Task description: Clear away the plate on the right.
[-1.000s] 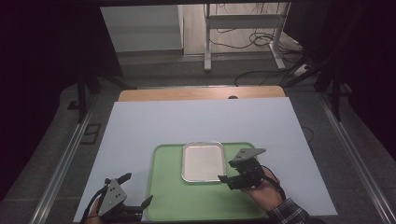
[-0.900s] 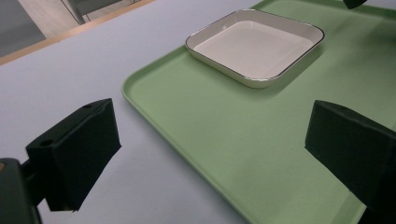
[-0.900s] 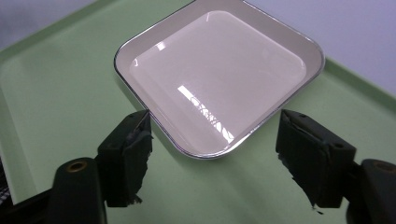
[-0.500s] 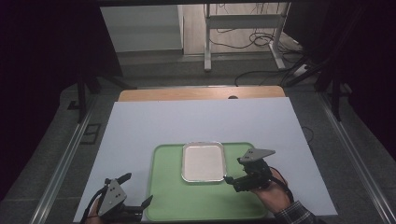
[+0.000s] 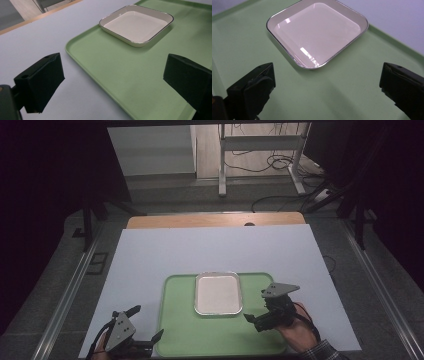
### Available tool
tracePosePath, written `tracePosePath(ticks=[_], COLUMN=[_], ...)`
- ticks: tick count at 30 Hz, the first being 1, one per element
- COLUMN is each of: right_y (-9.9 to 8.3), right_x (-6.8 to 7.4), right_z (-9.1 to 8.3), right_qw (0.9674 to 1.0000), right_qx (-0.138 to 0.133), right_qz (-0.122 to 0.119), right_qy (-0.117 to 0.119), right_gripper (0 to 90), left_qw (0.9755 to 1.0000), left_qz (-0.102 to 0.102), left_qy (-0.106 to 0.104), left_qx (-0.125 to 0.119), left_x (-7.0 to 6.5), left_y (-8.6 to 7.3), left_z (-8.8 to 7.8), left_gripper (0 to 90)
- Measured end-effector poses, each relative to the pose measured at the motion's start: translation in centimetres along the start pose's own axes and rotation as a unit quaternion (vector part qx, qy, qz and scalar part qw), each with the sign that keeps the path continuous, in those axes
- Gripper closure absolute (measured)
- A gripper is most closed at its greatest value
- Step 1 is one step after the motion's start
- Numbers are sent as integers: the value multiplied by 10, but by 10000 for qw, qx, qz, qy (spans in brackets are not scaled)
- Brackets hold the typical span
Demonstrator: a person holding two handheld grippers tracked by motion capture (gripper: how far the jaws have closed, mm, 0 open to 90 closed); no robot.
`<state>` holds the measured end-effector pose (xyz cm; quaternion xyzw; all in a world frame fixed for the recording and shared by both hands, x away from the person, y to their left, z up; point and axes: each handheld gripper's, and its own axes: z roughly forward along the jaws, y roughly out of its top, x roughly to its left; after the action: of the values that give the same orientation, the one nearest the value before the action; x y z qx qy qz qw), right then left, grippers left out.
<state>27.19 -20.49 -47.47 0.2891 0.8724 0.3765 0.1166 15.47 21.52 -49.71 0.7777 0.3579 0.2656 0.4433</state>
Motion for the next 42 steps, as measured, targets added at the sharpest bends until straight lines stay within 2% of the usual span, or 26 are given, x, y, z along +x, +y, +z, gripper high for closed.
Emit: tracePosePath(ticks=[5,10,16,27,42], right_y=[-4,-7,-10,-20,-41], right_x=[-1,-4,-5,-4,-10], right_z=[-3,-10,-16,-32,-51], right_qw=[10000,9998,9997,9985,9963], right_qx=[15,-117,-148,-302,-460], right_qz=[37,106,124,132,379], right_qy=[-39,-135,-135,-435,-617], right_gripper=[0,0,0,0,0], left_qw=[10000,10000,10000,10000,10000], left_qz=[-4,6,-2,0,7], left_qy=[-6,-3,-1,7,5], left_qx=[0,-1,-7,-6,4], left_x=[0,0,0,0,-1], left_y=[0,0,0,0,0], left_z=[0,0,0,0,0], left_gripper=[28,28,28,28,28])
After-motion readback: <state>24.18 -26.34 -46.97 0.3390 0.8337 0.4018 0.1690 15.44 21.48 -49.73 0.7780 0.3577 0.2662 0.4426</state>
